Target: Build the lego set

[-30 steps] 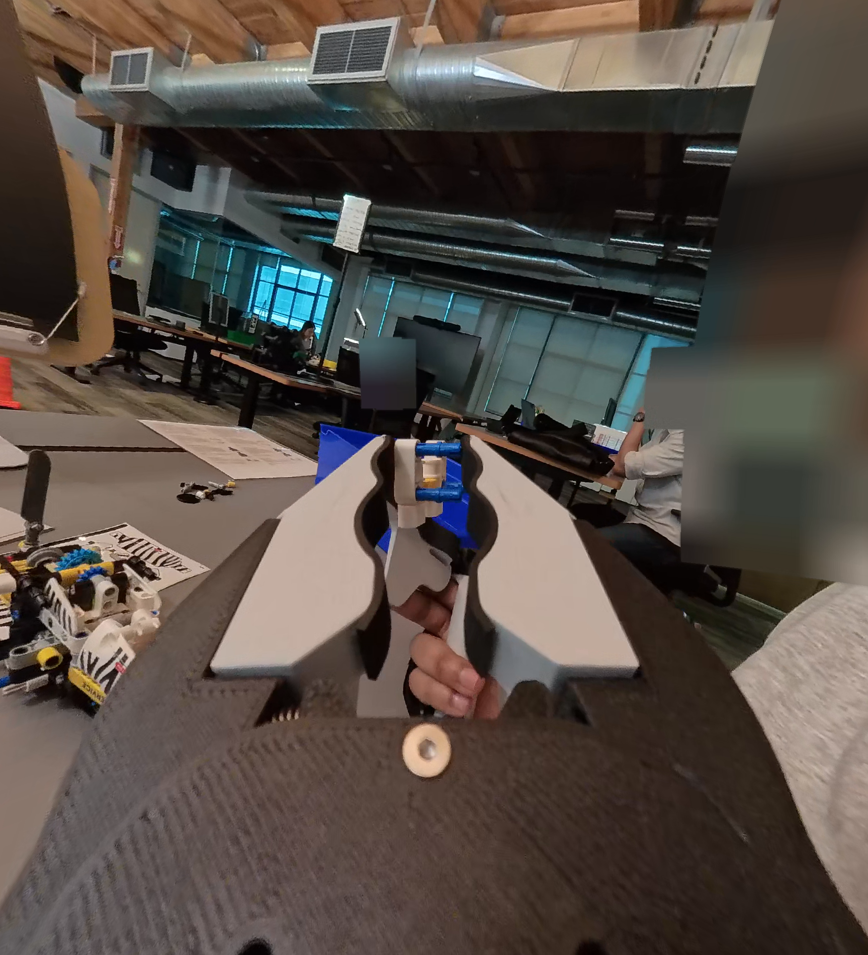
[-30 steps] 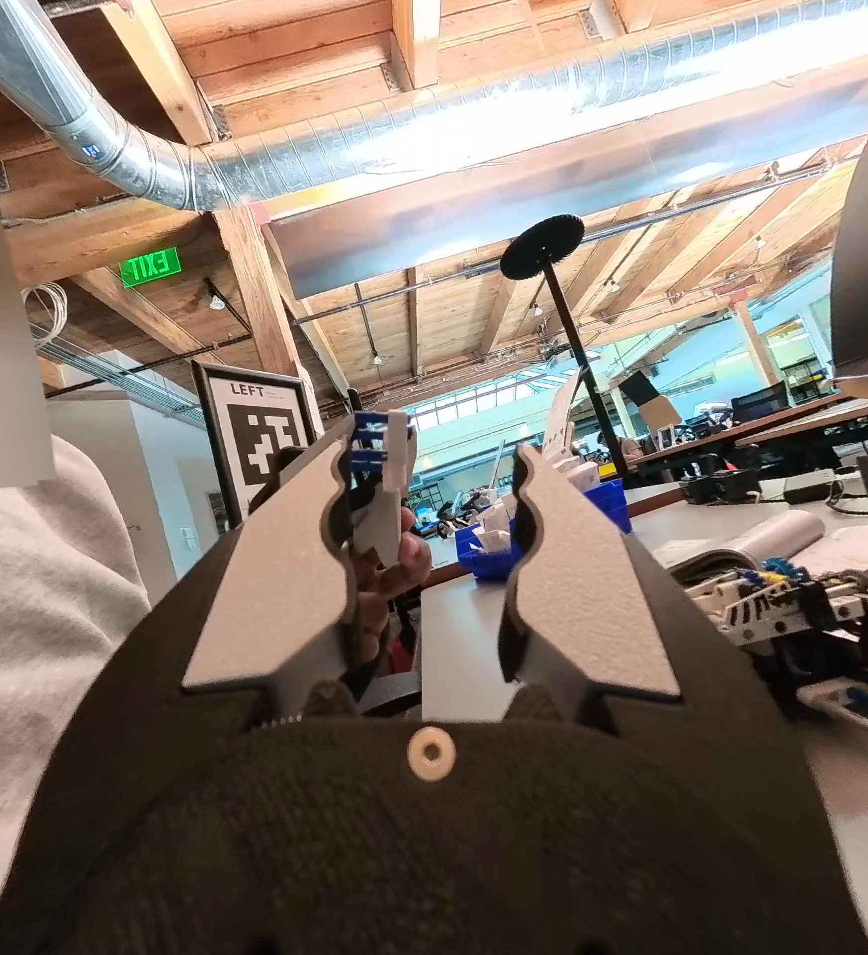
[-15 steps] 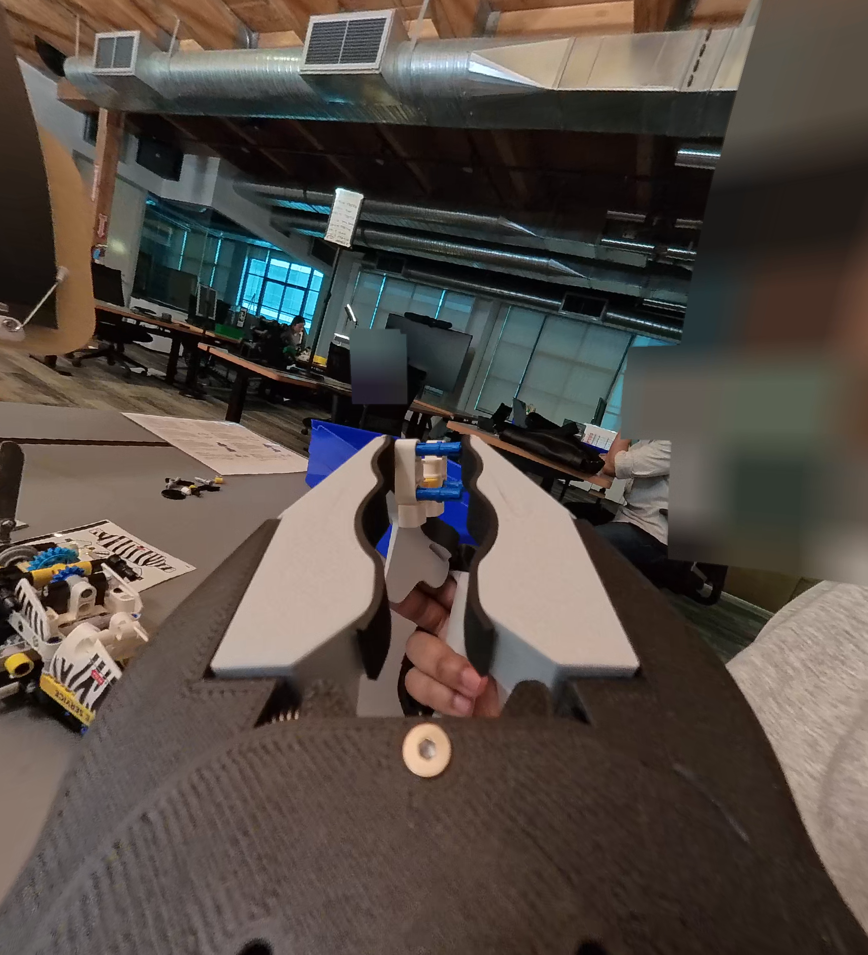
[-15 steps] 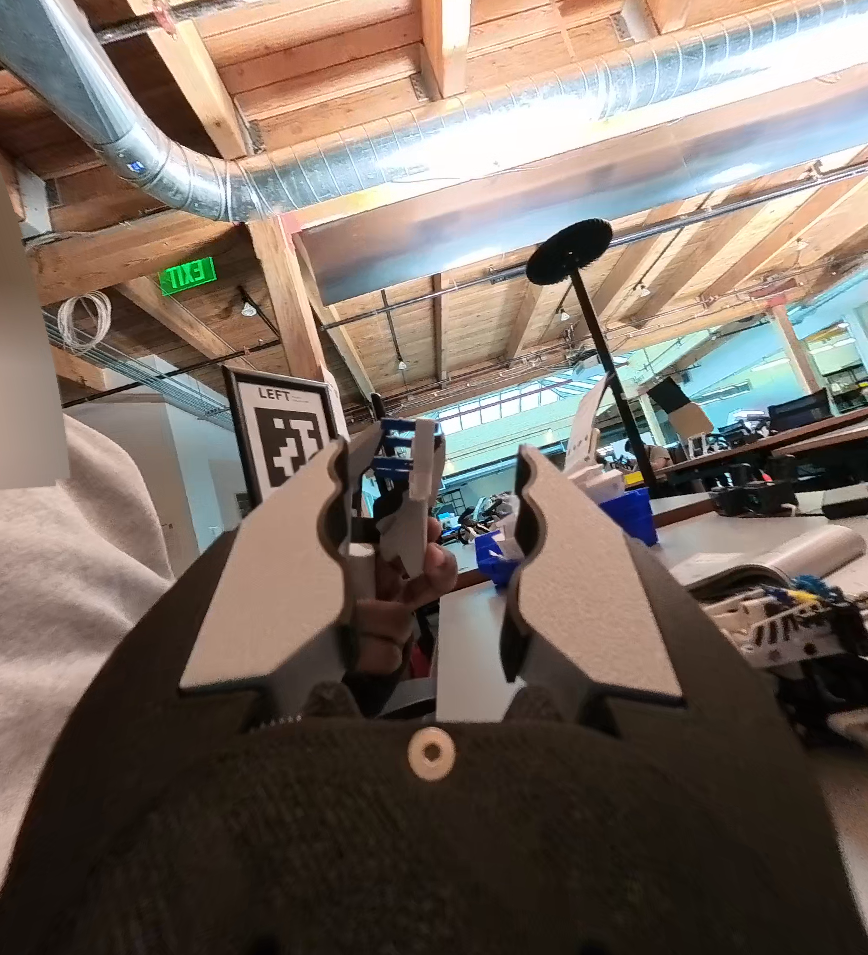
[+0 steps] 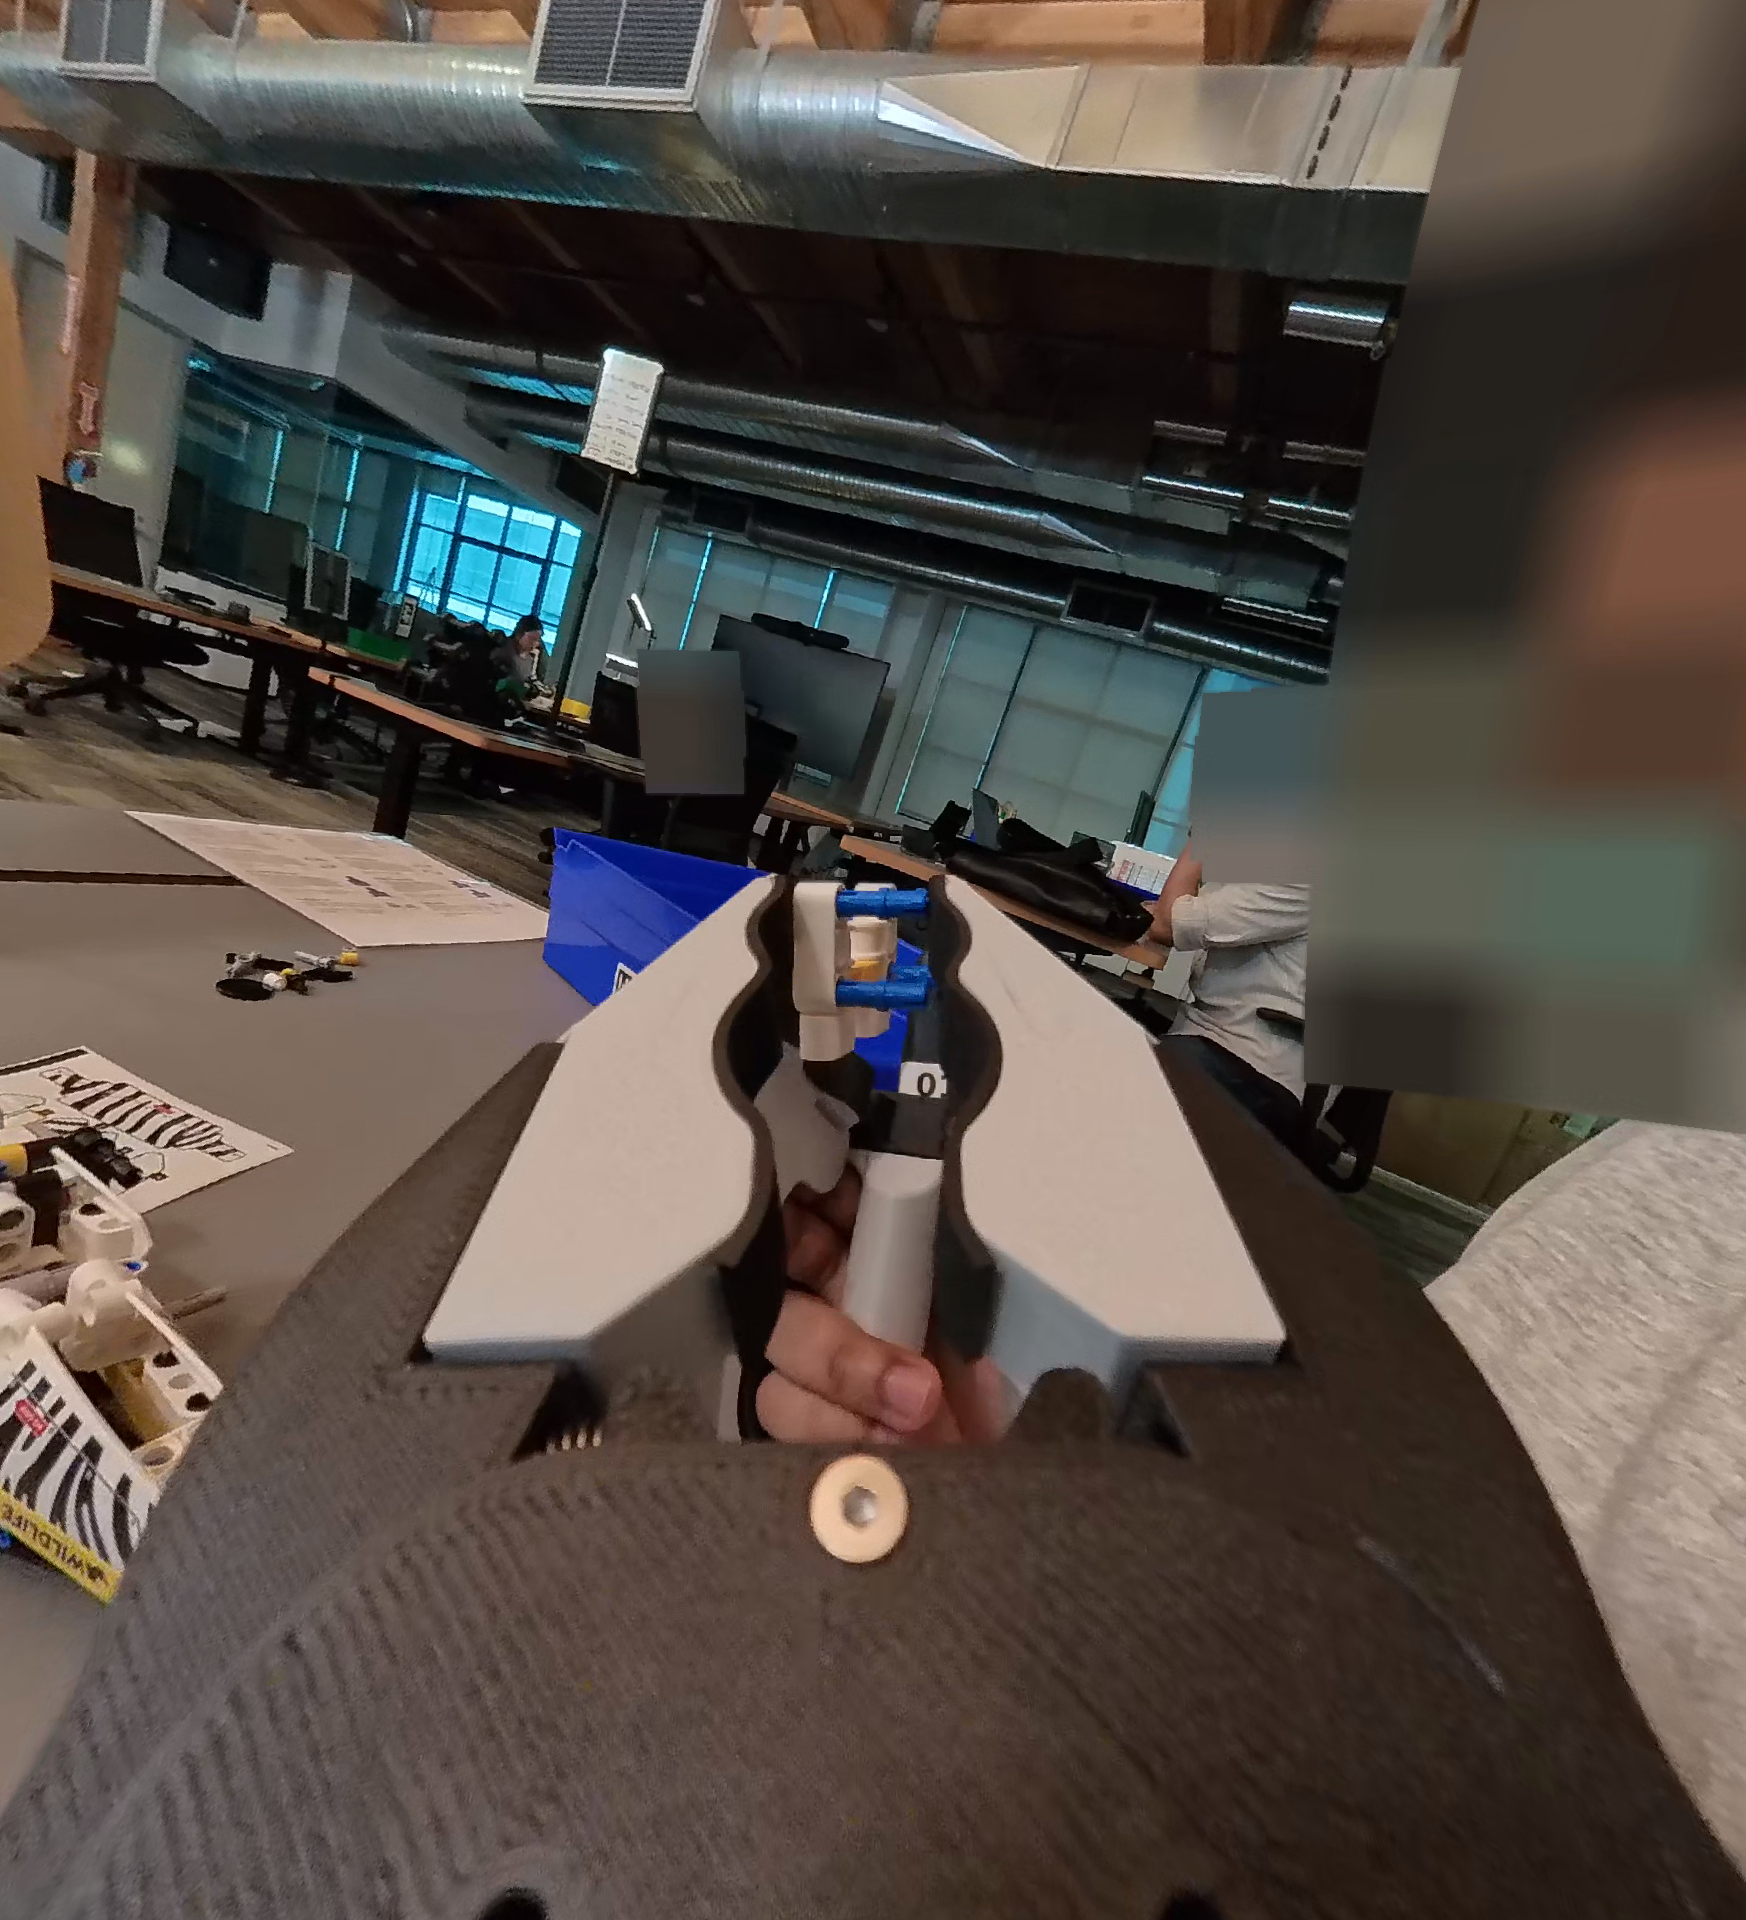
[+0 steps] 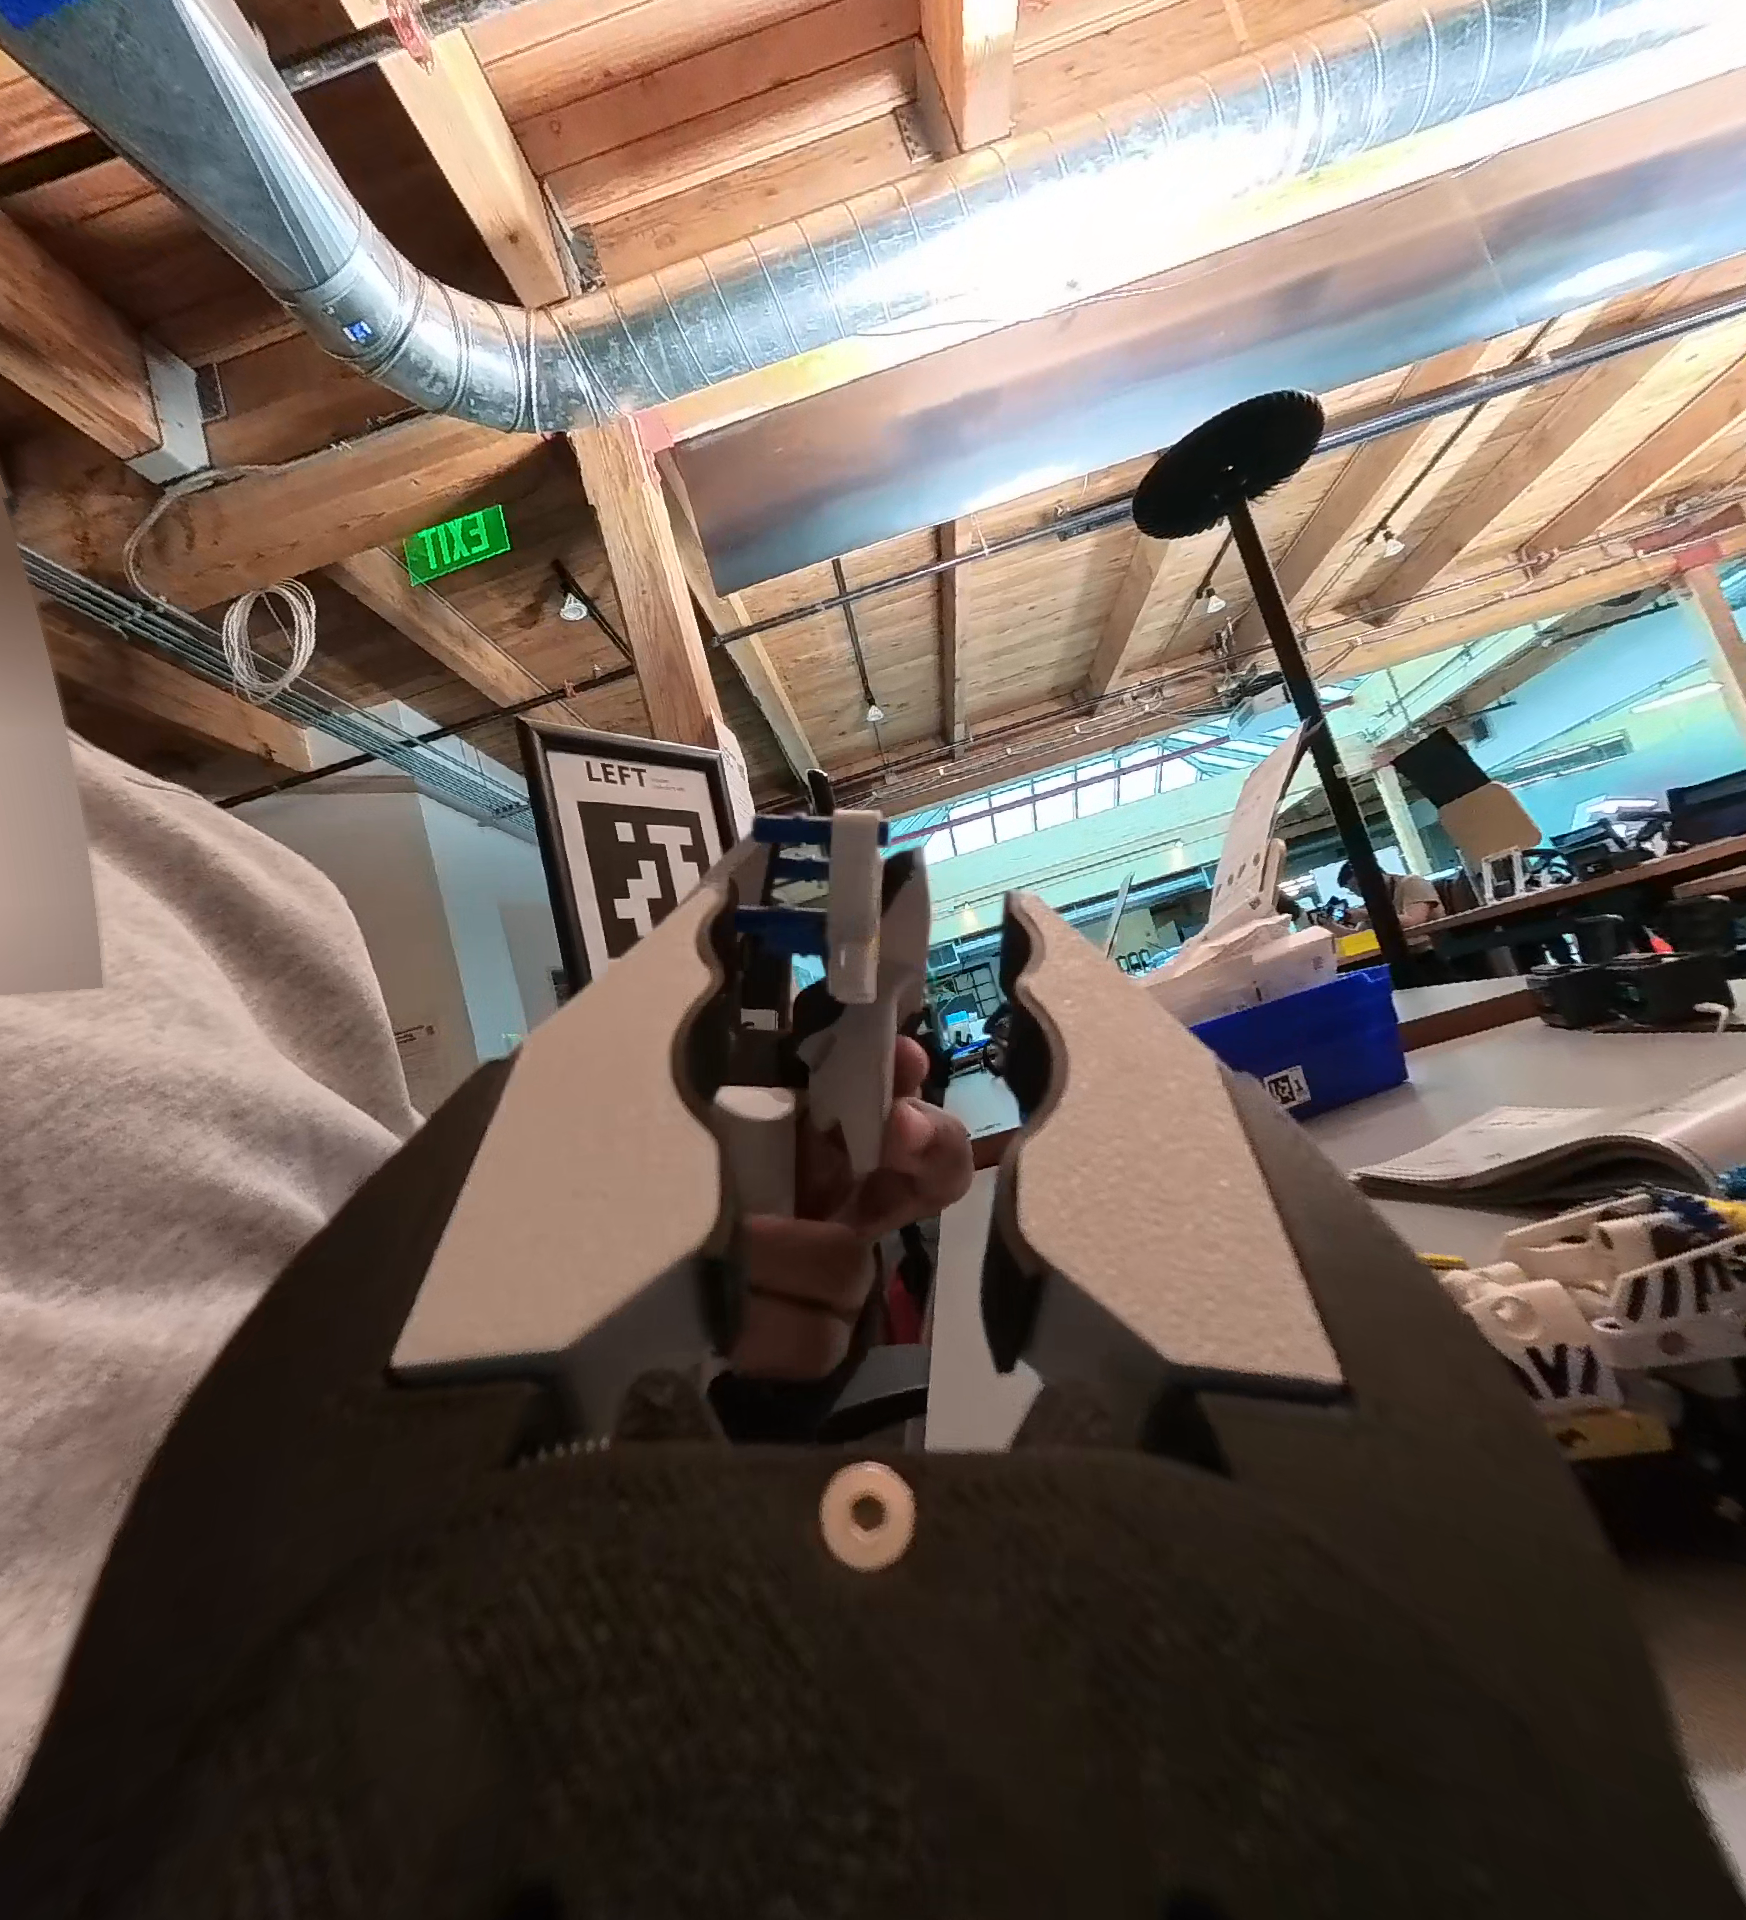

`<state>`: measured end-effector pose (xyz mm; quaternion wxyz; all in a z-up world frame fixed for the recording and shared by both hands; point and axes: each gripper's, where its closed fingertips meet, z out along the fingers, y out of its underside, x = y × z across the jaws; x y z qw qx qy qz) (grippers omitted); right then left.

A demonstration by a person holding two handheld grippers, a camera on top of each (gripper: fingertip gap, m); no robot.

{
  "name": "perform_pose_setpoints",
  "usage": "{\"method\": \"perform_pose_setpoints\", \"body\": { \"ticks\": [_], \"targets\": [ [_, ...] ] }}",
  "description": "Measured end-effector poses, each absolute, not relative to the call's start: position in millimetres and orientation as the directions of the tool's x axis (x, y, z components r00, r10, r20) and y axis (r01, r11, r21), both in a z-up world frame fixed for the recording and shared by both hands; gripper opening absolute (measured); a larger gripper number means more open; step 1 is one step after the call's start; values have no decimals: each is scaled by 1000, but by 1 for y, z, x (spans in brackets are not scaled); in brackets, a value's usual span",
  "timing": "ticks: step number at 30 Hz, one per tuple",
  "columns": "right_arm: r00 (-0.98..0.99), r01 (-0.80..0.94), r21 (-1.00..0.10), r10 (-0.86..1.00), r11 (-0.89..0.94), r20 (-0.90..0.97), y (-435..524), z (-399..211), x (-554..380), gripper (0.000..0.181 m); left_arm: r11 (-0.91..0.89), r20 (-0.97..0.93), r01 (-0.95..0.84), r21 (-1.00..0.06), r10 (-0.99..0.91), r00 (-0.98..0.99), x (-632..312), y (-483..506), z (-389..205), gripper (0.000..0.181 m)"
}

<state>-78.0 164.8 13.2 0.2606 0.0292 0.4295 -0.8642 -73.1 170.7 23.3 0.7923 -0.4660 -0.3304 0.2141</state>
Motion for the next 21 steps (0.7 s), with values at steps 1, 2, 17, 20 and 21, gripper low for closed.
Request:
{"method": "perform_pose_setpoints", "body": {
  "ticks": [1, 2, 17, 20, 21],
  "targets": [
    [-864, 472, -727, -423, -498, -272, 165, 13, -78, 45, 478, 328, -31, -878, 647, 688, -74, 170, 23, 23],
    [-866, 470, -729, -421, -498, -270, 165, 13, -79, 42, 482, 334, -27, -876, 644, 688, -75, 170, 23, 23],
    [-881, 455, -692, -399, -561, -255, 180, 22, -86, 23, 484, 359, 24, -875, 615, 702, -76, 179, 12, 23],
    [-881, 457, -686, -396, -566, -260, 181, 22, -88, 23, 483, 366, 38, -875, 608, 704, -76, 180, 10, 23],
    [-879, 461, -683, -398, -567, -263, 182, 22, -88, 23, 484, 369, 43, -874, 604, 706, -77, 181, 9, 23]
  ]
}}
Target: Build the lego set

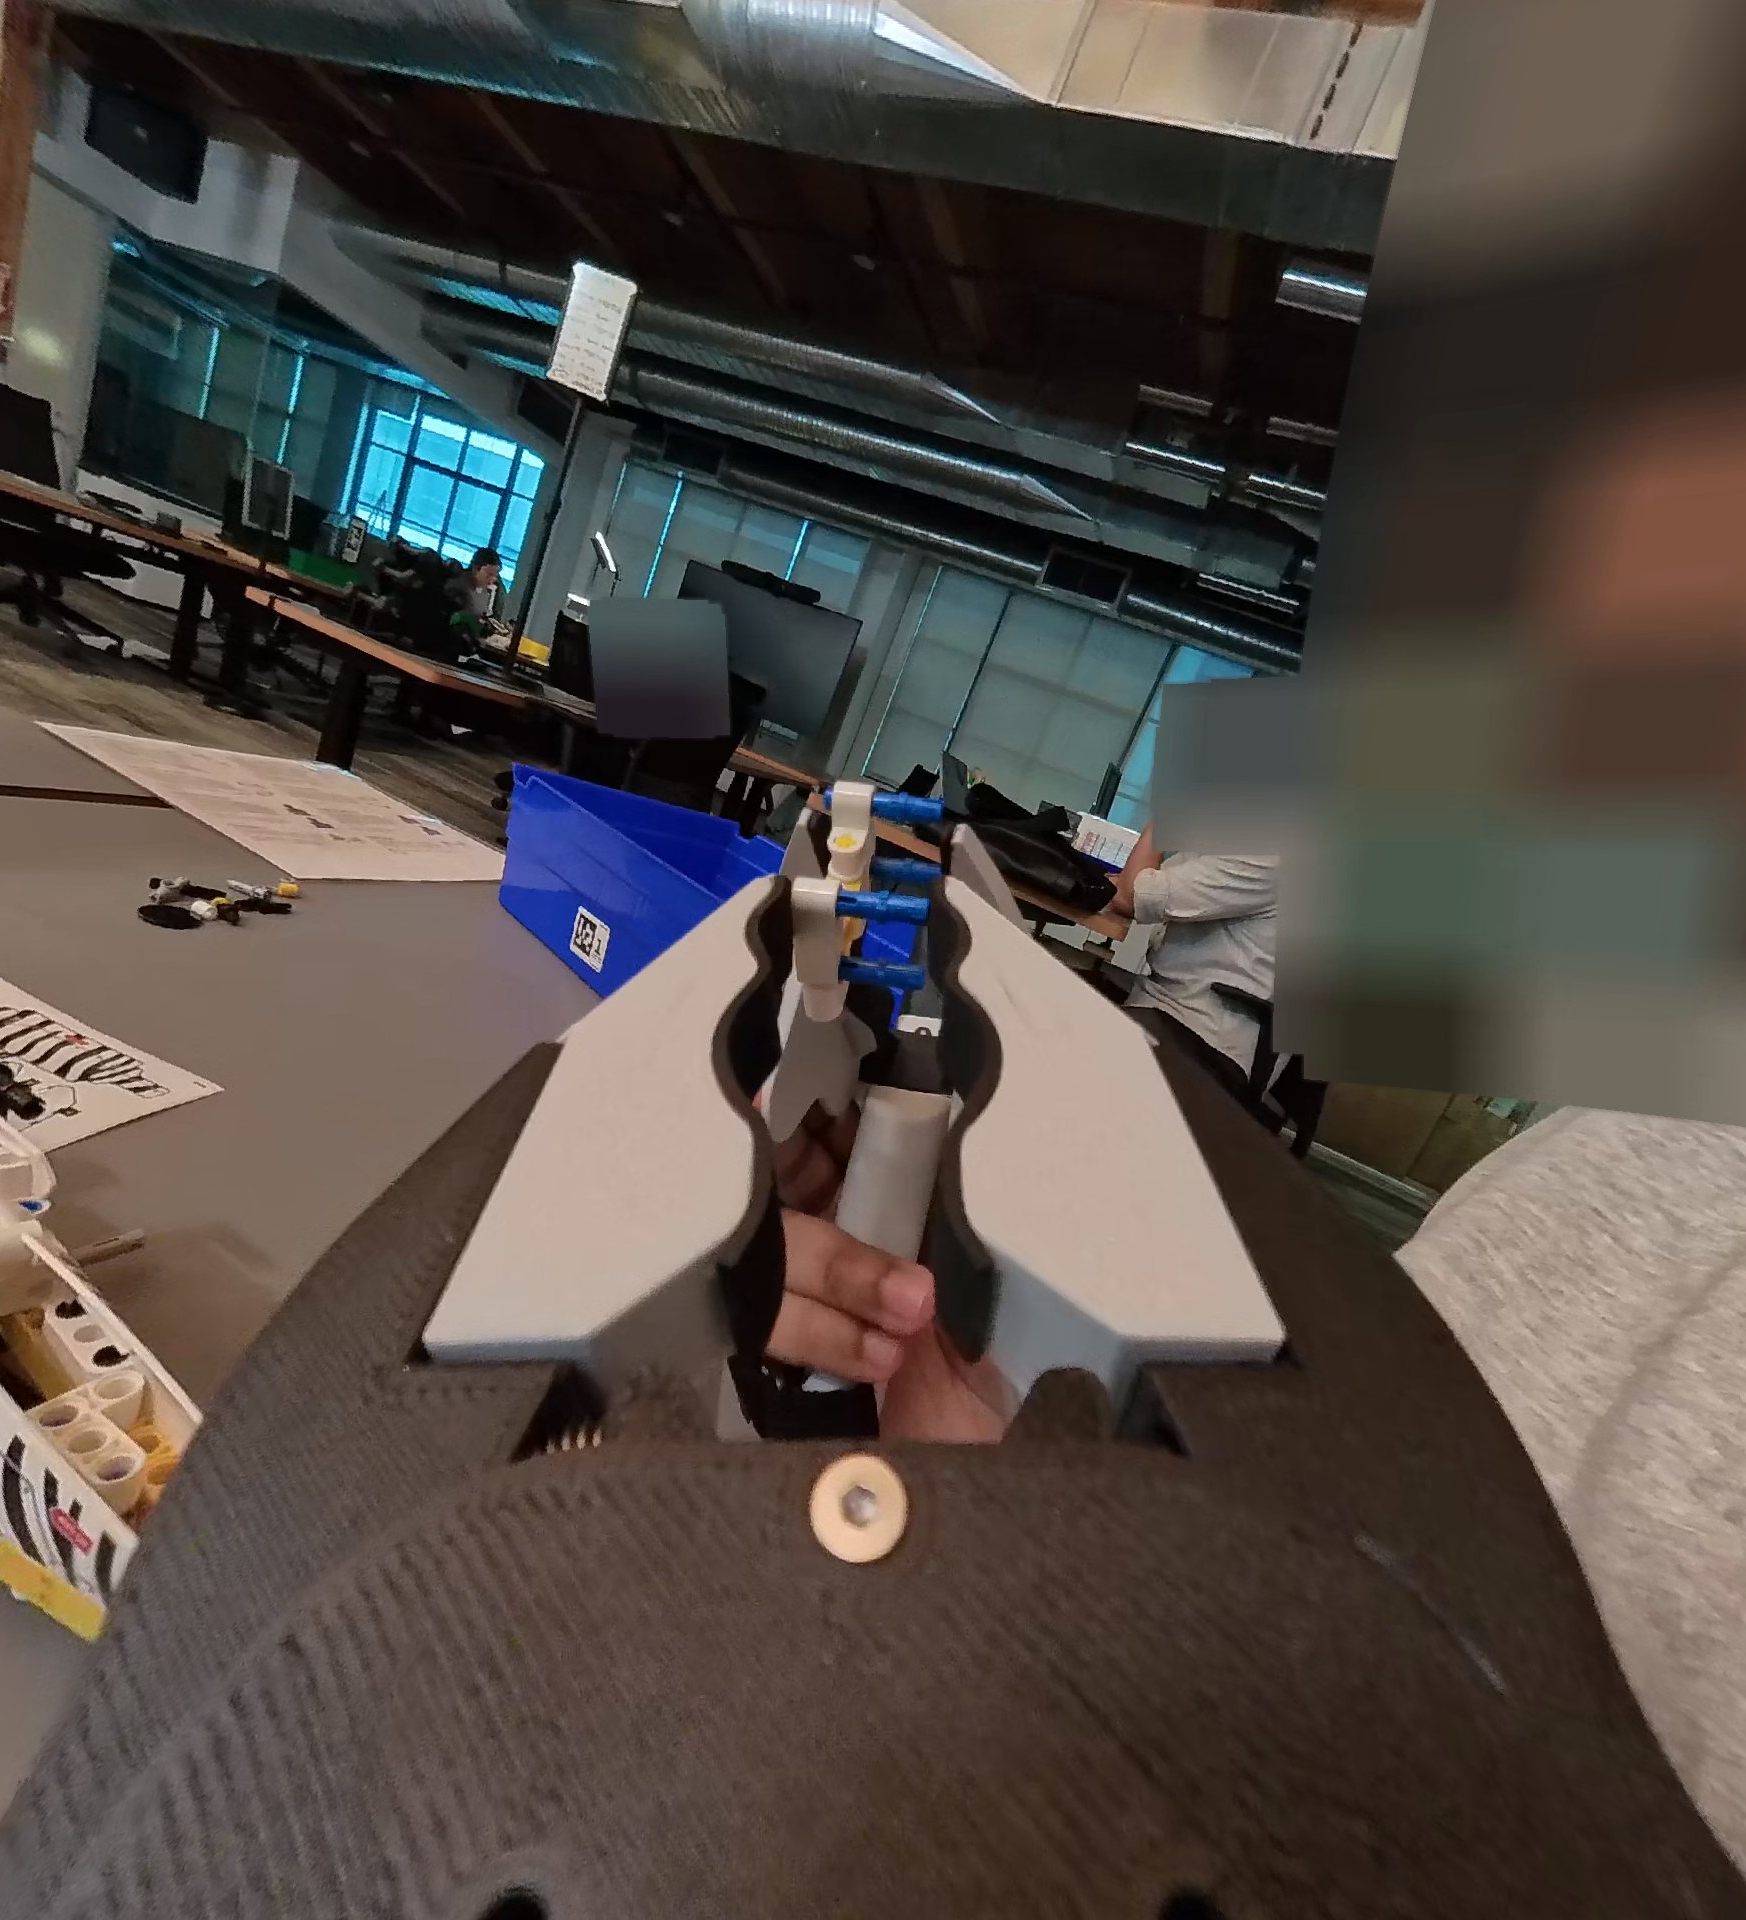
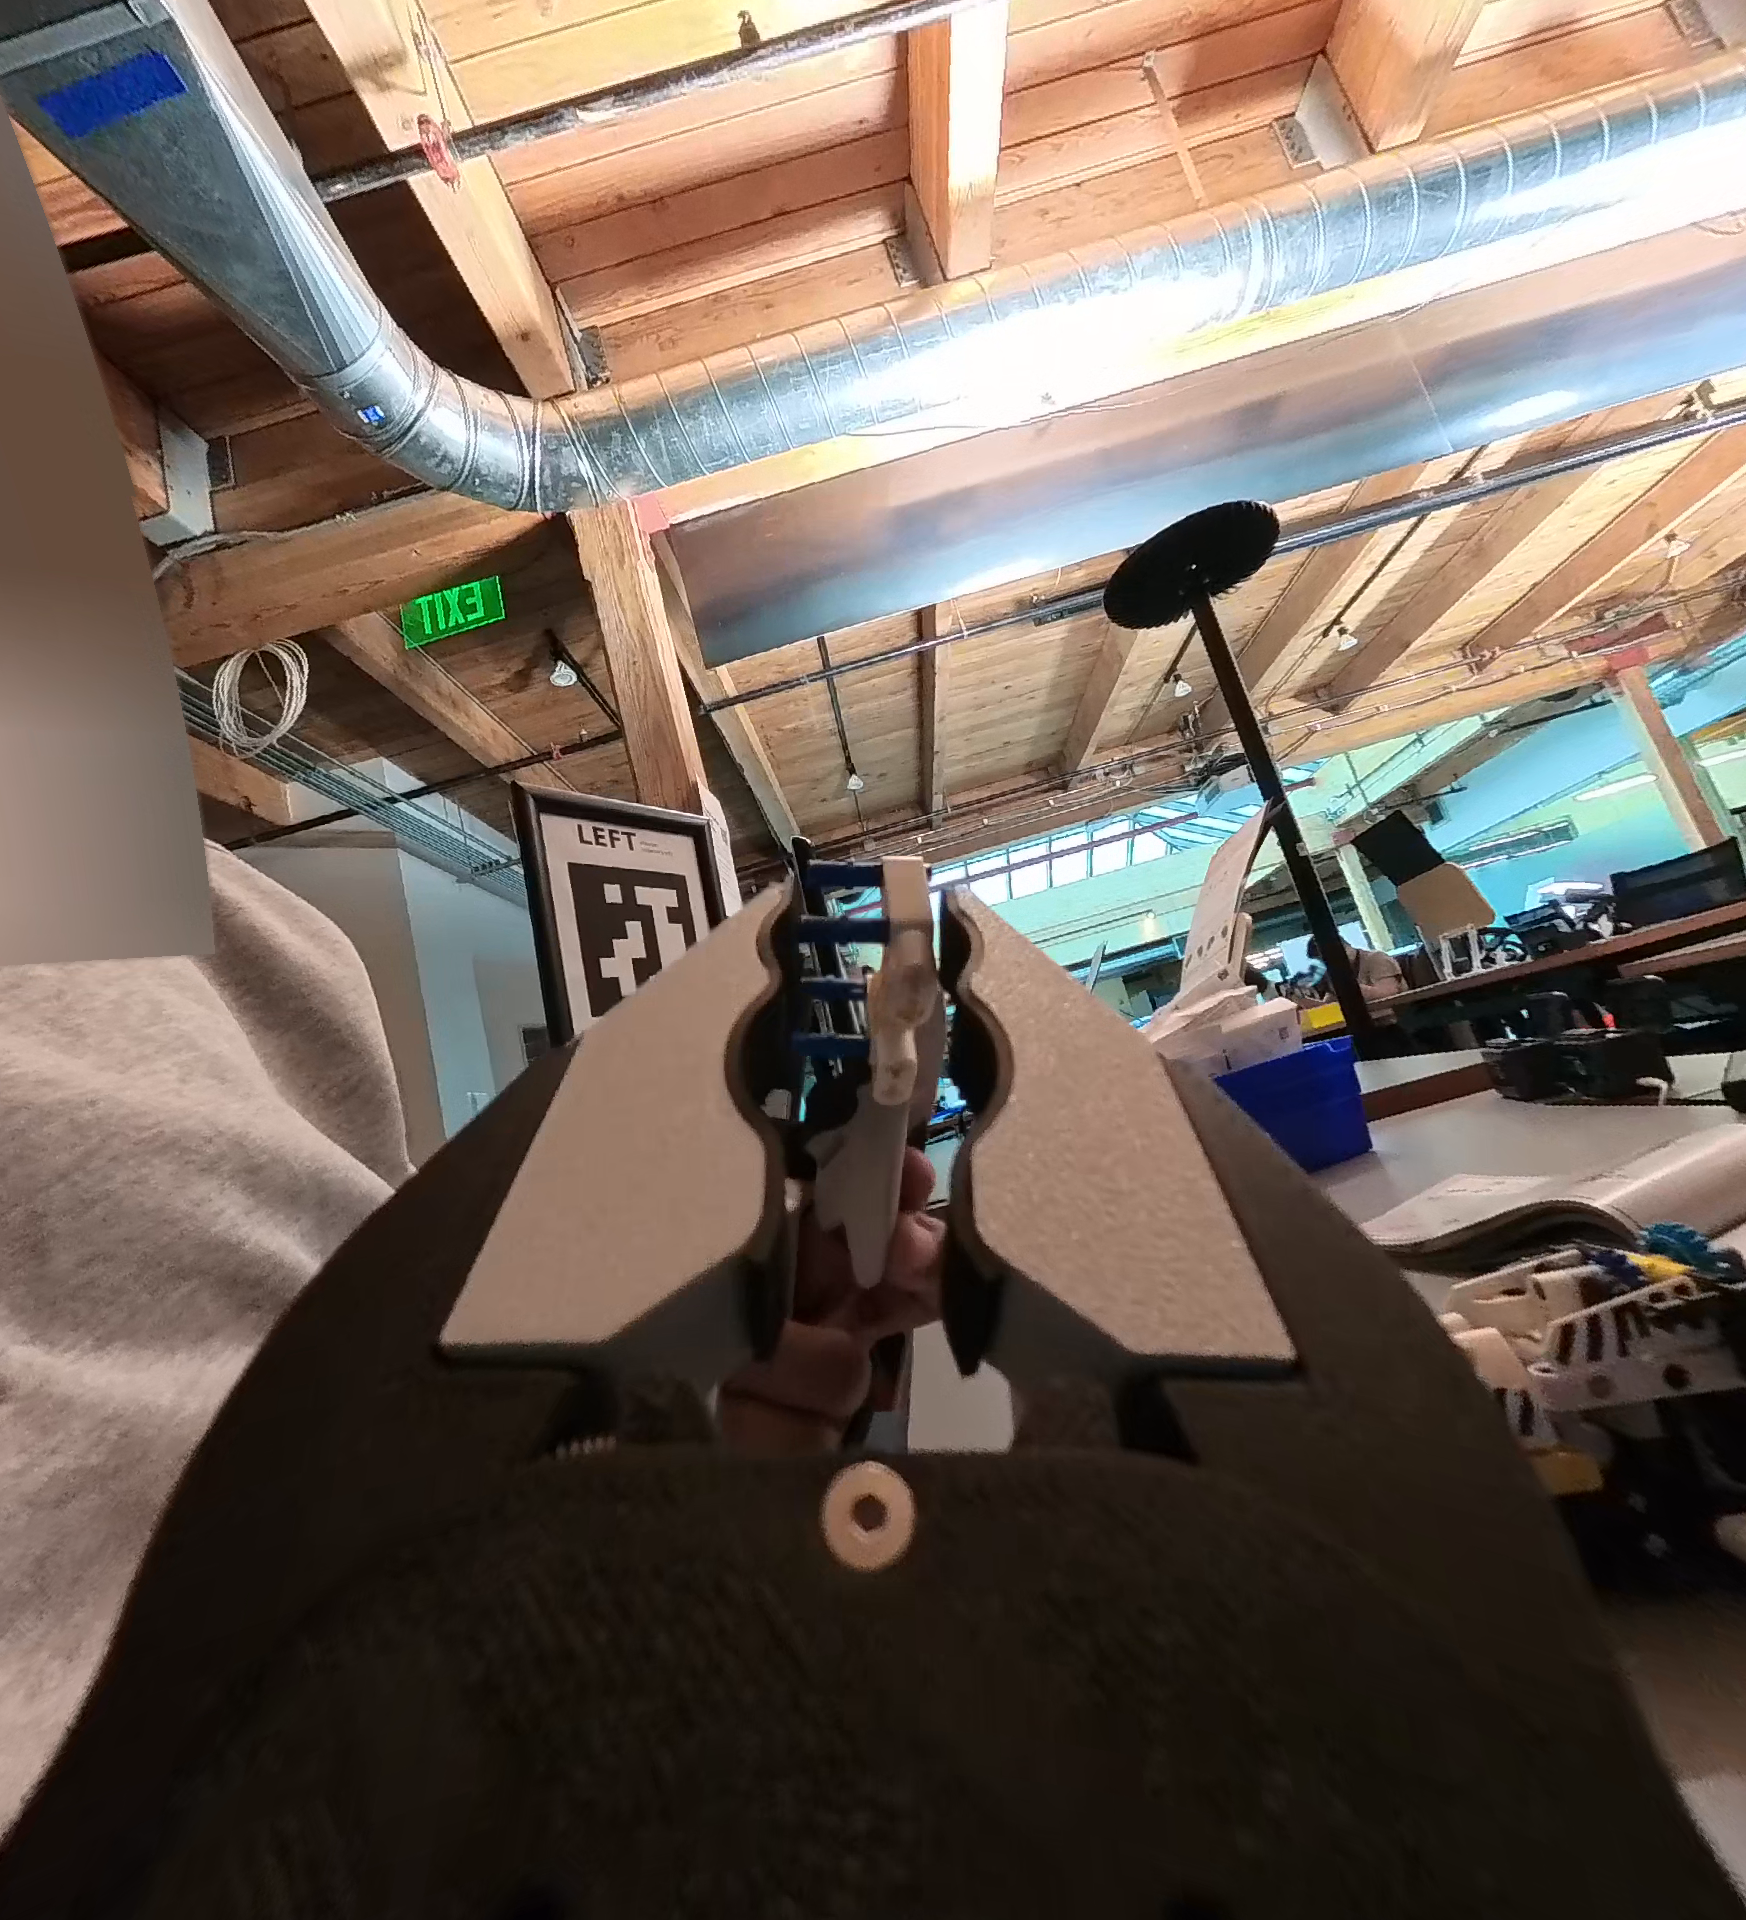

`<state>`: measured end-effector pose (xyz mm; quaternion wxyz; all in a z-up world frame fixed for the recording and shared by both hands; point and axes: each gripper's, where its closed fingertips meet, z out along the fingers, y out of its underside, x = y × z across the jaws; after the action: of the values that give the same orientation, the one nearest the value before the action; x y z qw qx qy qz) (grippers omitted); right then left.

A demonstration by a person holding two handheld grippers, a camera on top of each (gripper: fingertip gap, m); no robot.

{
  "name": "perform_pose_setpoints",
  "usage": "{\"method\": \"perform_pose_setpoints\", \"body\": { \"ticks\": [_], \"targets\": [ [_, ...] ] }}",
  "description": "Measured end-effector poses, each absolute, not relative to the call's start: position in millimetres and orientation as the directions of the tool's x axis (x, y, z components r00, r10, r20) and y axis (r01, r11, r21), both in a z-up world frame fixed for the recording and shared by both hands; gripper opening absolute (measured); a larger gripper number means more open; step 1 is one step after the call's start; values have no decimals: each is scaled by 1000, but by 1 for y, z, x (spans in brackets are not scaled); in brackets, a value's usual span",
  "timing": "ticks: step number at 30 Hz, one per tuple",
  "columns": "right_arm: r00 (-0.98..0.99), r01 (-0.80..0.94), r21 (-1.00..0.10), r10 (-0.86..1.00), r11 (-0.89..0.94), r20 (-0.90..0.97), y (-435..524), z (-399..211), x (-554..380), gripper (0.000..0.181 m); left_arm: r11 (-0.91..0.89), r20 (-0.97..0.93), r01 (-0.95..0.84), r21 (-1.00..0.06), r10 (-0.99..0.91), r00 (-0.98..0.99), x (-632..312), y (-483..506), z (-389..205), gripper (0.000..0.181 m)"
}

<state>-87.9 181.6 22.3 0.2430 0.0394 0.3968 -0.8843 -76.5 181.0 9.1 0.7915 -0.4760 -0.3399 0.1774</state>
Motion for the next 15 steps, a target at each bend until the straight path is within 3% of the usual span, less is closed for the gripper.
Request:
{"method": "perform_pose_setpoints", "body": {
  "ticks": [15],
  "targets": [
    [-847, 518, -647, -443, -560, -295, 182, 21, -91, 23, 482, 406, 120, -868, 550, 729, -73, 185, -3, 22]
  ]
}}
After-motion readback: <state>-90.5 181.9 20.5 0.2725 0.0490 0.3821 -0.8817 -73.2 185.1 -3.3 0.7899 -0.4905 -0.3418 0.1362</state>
